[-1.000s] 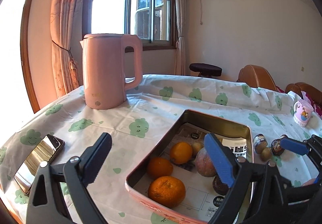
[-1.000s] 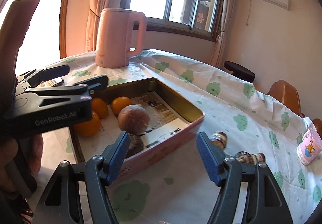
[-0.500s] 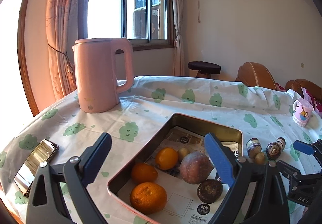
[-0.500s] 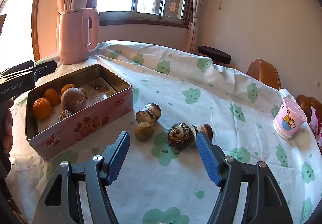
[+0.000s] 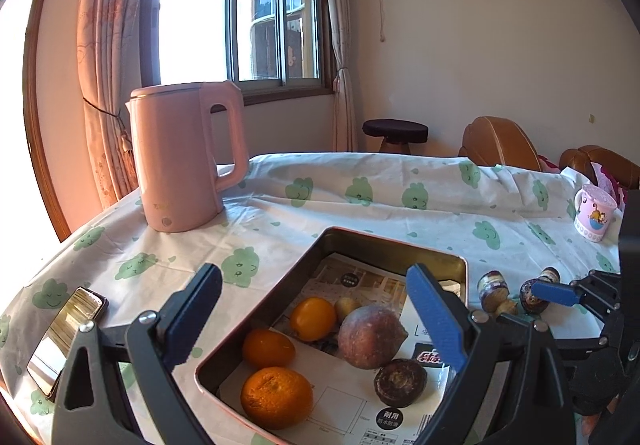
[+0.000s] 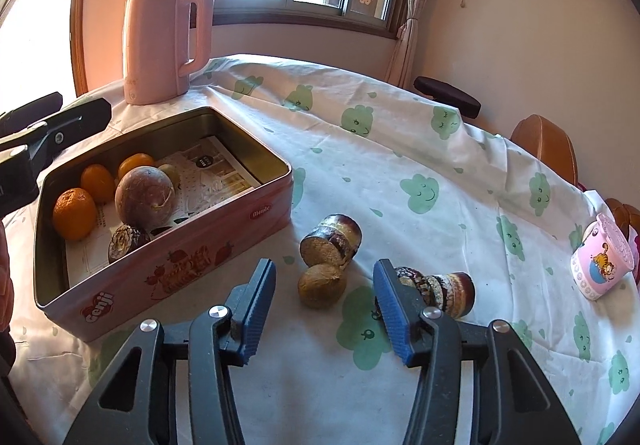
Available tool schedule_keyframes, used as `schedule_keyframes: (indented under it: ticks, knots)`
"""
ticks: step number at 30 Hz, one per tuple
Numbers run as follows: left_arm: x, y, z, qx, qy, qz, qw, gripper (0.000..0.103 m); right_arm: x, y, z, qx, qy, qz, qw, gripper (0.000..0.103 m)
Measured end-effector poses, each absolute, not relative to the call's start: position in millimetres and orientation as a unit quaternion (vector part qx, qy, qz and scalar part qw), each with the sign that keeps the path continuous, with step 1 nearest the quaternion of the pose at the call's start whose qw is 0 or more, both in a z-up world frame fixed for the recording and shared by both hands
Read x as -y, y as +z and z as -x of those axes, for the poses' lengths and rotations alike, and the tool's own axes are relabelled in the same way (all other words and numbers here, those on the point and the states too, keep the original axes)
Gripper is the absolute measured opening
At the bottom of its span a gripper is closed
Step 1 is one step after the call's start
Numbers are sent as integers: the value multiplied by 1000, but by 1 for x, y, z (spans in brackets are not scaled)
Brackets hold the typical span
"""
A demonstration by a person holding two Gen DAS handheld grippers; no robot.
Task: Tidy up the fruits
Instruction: 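Grasp the small brown kiwi with the right gripper while the left moves toward the jars, then grasp the brown striped jar with the left gripper while the right lifts the kiwi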
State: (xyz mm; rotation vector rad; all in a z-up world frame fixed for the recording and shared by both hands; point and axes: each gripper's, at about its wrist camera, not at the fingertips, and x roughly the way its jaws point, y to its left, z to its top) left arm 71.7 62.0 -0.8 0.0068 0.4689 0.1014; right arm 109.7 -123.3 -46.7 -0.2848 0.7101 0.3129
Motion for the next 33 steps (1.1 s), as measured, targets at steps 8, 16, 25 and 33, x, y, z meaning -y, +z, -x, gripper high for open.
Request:
schedule_keyframes:
  ticks: [8, 16, 25, 33]
  knots:
    - [-54, 2, -72, -233, 39, -14, 972, 96, 124, -59, -123, -377, 149, 139, 904, 31]
    - [-19, 9, -78, -239, -1, -29, 971, 96, 182, -25, -95, -318, 107, 88, 938, 31]
    - [47, 4, -93, -262, -46, -67, 962, 95, 241, -28, -93, -318, 46, 59, 945, 31]
    - [113, -9, -108, -292, -102, -96, 946, 91, 266, -32, -90, -315, 26, 45, 948, 31]
